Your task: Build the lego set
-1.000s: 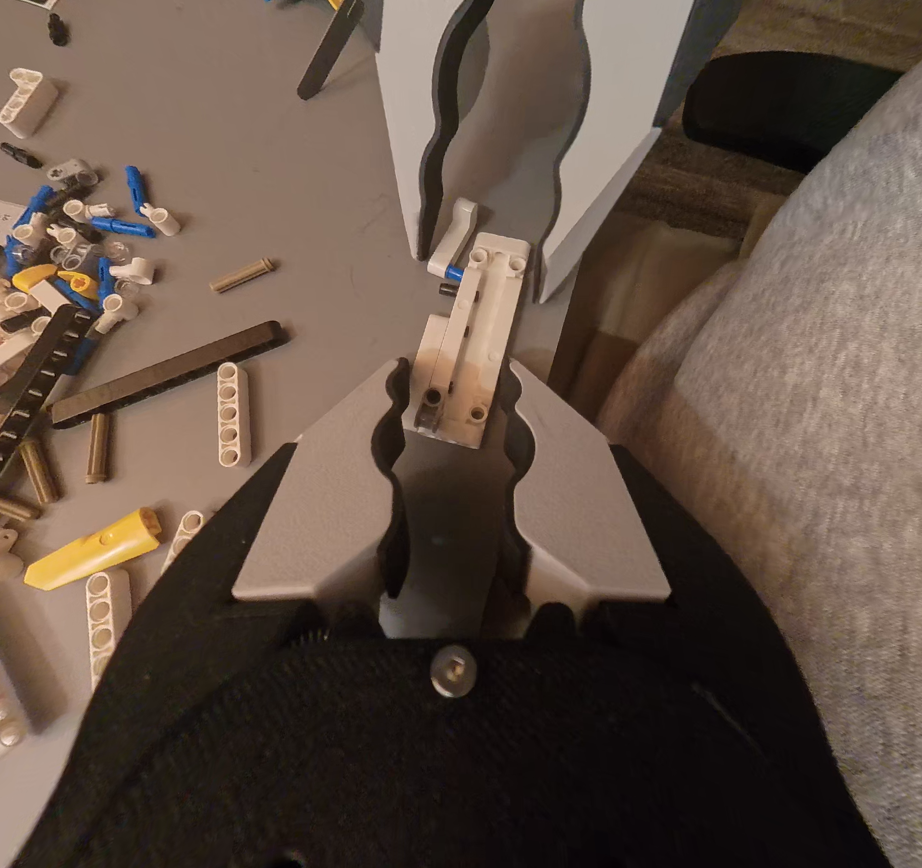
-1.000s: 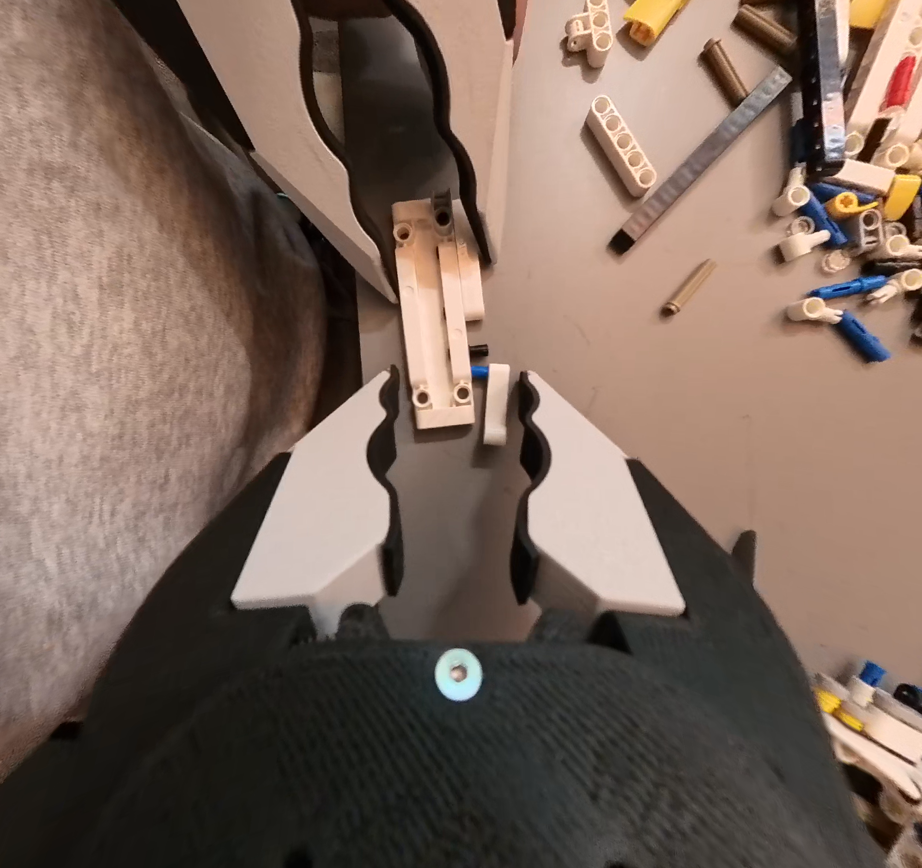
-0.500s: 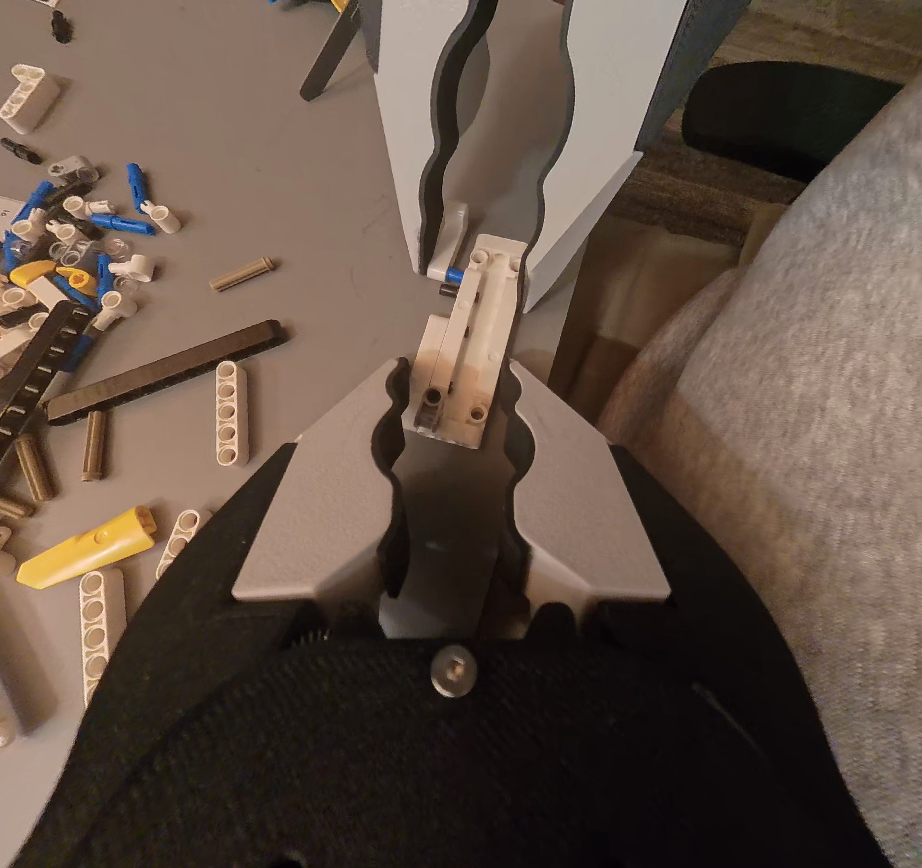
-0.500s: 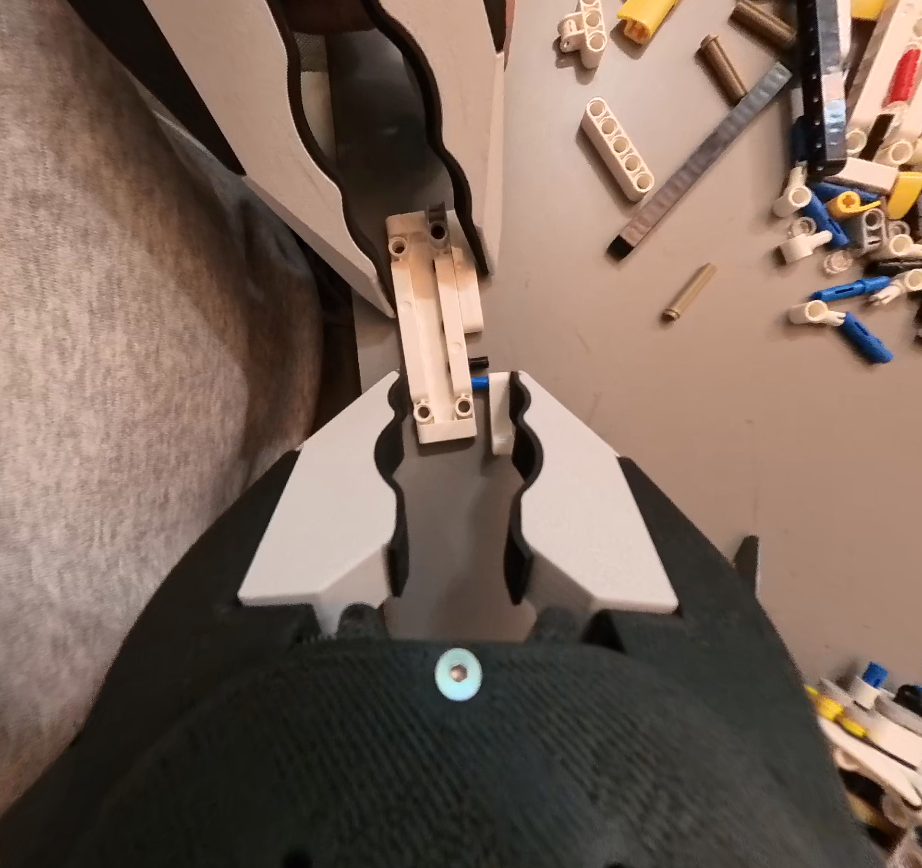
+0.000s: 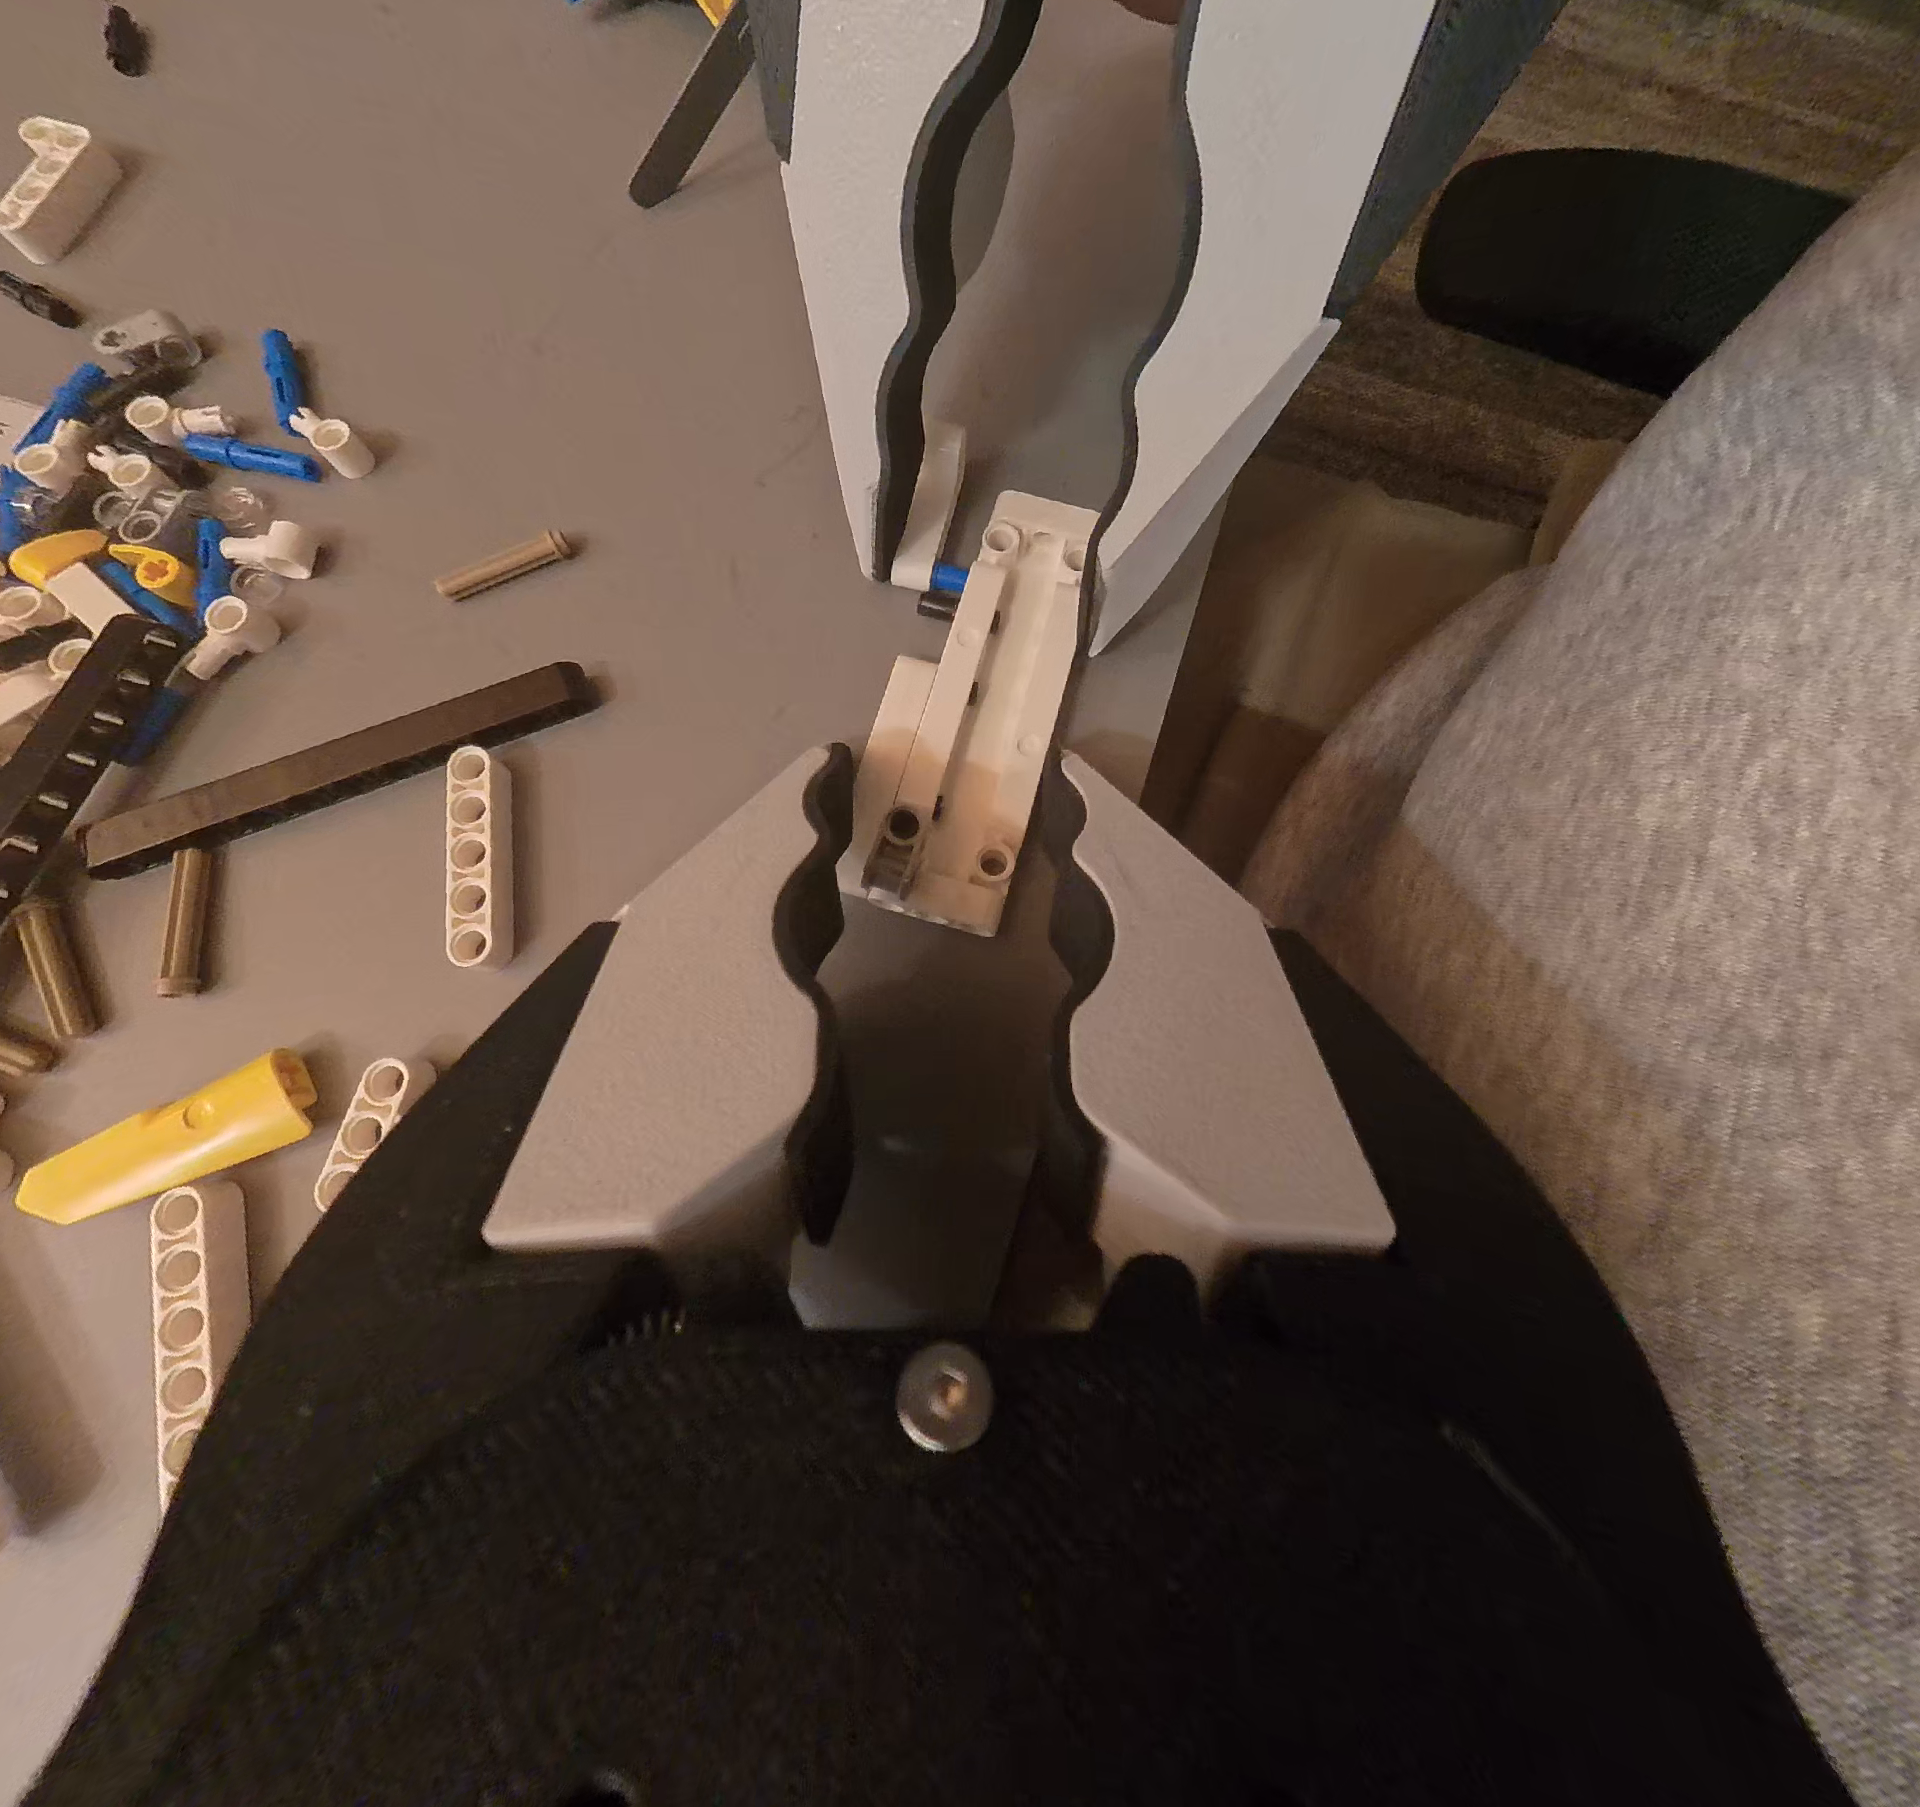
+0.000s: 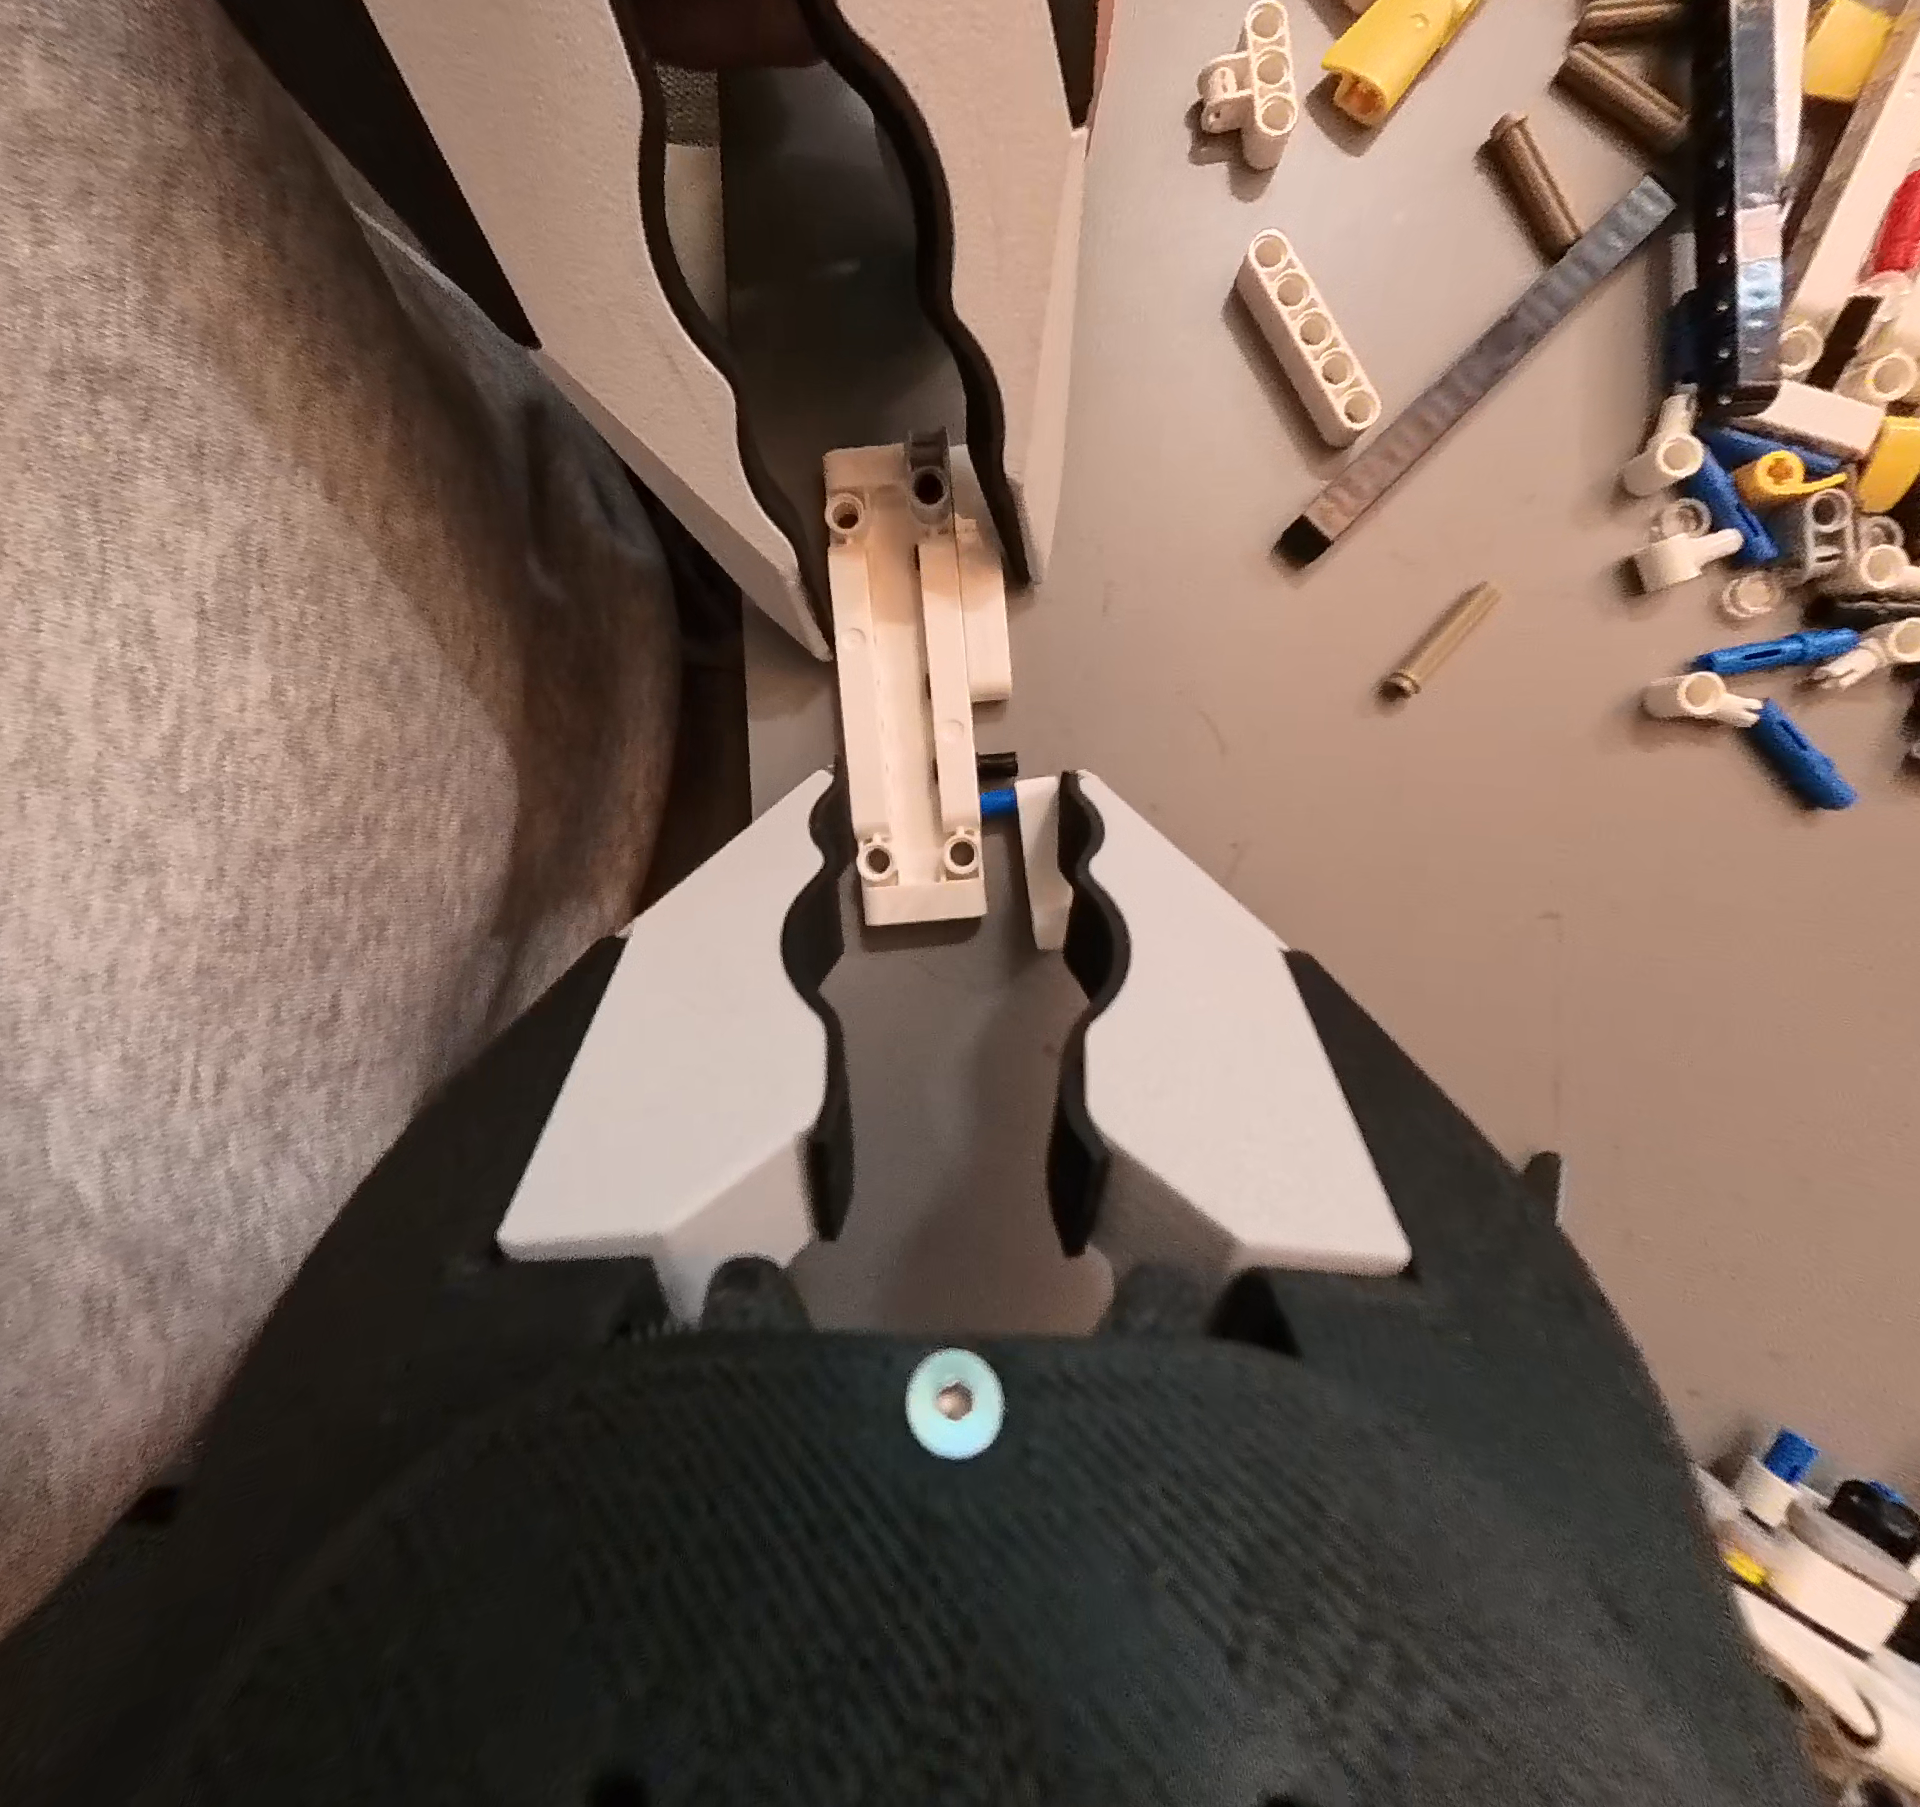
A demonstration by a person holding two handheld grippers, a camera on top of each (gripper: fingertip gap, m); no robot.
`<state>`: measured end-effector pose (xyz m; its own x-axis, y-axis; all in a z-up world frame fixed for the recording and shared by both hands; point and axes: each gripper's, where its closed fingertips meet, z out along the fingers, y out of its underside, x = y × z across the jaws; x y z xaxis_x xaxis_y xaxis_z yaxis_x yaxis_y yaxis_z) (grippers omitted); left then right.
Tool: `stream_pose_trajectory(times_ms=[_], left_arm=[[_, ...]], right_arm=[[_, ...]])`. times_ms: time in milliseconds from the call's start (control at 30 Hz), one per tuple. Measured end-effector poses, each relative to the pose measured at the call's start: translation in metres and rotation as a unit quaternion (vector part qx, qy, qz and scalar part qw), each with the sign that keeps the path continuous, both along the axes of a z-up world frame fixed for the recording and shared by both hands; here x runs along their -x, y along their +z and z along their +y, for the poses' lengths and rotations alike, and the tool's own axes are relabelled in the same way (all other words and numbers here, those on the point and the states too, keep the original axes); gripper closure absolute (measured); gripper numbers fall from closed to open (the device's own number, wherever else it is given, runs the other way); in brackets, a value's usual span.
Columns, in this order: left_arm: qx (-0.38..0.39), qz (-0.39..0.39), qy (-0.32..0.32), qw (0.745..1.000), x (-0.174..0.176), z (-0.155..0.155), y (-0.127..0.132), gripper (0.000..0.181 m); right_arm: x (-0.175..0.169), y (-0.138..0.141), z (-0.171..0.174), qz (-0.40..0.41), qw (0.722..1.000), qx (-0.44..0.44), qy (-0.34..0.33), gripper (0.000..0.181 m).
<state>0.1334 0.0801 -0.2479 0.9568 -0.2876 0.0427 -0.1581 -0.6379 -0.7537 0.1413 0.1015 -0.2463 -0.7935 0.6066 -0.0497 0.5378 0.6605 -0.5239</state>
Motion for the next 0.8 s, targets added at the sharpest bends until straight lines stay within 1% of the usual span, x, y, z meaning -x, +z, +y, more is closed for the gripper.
stream_pose_trajectory(times_ms=[800], left_arm=[[-0.002,-0.012,0.007,1.0,-0.0003,0.0009,0.0004,0.145]], right_arm=[[-0.0006,-0.0007,0.0008,0.005,1.0,-0.009,0.003,0.142]])
